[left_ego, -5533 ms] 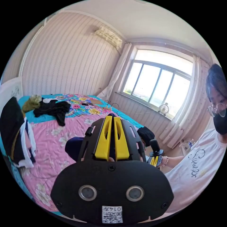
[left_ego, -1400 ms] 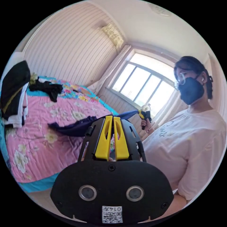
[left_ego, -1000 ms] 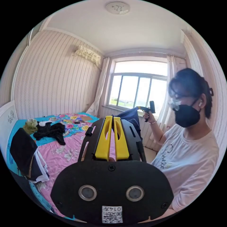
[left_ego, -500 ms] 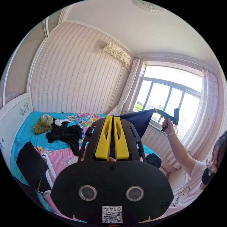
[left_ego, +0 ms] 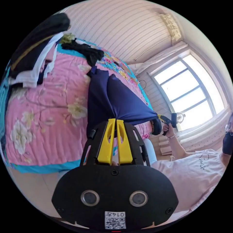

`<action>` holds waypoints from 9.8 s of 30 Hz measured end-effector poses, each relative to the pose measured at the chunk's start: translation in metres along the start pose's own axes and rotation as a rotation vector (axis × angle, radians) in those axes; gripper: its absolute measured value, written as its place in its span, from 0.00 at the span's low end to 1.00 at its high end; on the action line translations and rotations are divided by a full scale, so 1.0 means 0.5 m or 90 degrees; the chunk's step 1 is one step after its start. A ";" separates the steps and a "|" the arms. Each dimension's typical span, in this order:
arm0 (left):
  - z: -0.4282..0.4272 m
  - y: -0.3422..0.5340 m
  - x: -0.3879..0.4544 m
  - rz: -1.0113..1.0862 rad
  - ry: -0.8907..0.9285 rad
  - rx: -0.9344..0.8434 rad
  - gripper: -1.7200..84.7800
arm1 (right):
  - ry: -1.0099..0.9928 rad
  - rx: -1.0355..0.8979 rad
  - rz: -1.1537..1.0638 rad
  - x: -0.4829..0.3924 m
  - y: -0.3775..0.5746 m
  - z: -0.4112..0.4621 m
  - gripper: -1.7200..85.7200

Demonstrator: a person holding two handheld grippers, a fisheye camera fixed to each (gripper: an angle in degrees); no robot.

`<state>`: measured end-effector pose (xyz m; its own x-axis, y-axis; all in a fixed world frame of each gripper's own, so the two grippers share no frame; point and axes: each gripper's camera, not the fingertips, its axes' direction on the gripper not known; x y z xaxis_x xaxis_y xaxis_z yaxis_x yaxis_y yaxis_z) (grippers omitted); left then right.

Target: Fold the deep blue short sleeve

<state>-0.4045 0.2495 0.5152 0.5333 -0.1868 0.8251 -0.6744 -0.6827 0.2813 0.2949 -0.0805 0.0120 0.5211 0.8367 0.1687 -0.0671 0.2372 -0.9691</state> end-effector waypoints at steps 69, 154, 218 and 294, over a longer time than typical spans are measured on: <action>0.476 0.129 0.192 0.041 -0.334 -0.330 0.01 | 0.325 -0.133 0.165 0.444 -0.016 0.054 0.02; 1.351 -1.203 0.674 0.489 -0.165 -0.300 0.06 | 0.130 0.148 0.346 0.548 -1.001 0.134 0.03; 0.427 -0.549 -0.284 -0.159 -0.180 0.162 0.01 | 0.038 -0.493 -0.419 -0.115 -1.591 1.633 0.02; 0.612 -0.681 -0.042 -0.040 -0.221 -0.020 0.01 | 0.155 -0.343 -0.265 0.065 -1.551 1.098 0.04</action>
<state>-0.0296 0.2696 0.2522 0.7126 -0.3779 0.5910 -0.6472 -0.6794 0.3459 -0.1032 0.0340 0.8676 0.5919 0.5810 0.5587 0.5739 0.1829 -0.7982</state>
